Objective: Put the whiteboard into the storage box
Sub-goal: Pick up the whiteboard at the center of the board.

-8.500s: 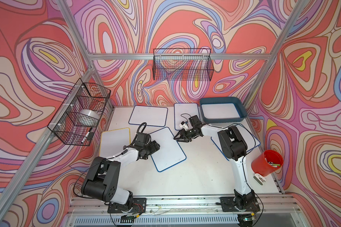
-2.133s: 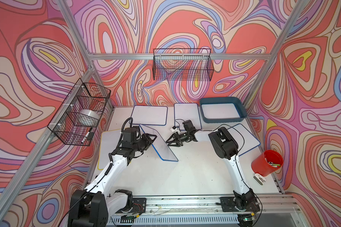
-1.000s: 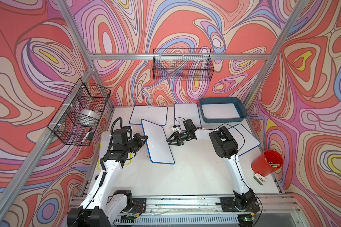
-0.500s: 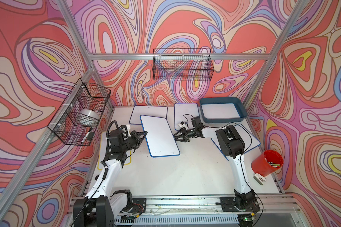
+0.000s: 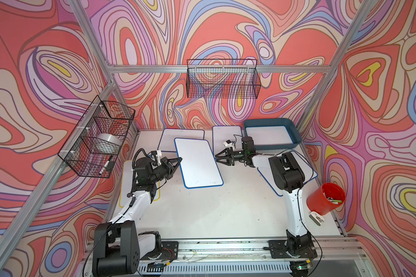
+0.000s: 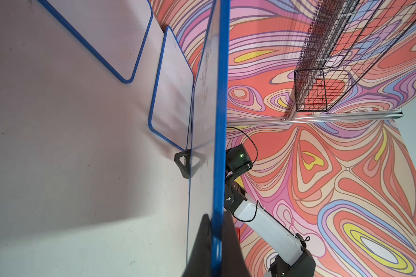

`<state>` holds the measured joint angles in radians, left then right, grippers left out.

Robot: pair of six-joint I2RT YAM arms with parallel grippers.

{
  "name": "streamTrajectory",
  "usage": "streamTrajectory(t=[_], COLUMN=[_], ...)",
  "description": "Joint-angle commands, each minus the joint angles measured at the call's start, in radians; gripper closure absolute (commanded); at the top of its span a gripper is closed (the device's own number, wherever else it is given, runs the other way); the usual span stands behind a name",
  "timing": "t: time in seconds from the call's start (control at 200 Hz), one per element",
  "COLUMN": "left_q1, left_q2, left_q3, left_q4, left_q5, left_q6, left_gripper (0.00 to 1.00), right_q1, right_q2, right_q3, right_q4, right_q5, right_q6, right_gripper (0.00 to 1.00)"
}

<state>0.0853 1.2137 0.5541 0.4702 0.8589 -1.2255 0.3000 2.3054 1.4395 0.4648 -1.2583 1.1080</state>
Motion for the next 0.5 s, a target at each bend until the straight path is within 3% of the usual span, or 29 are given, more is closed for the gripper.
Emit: streamTrajectory(t=[0.0, 0.245, 0.381, 0.496], left_q1=[0.005, 0.005, 0.005, 0.004], left_q2=[0.01, 0.044, 0.076, 0.116], left_q3=[0.007, 0.007, 0.007, 0.018], left_q4=[0.158, 0.23, 0.287, 0.372], left_q5=[0.055, 0.057, 0.056, 0.068], left_q6=[-0.053, -0.089, -0.122, -0.174], left_gripper=[1.0, 1.0, 1.0, 1.0], right_q1=[-0.021, -0.025, -0.013, 0.01], right_q2=[-0.045, 0.028, 0.154, 0.167], right_q3=[-0.03, -0.053, 0.015, 0.024], right_q4=[0.132, 0.575, 1.015, 1.018], right_q5=[-0.006, -0.025, -0.028, -0.042], right_q6=[0.089, 0.437, 0.824, 0.832], right_gripper=[0.52, 0.48, 0.57, 0.61])
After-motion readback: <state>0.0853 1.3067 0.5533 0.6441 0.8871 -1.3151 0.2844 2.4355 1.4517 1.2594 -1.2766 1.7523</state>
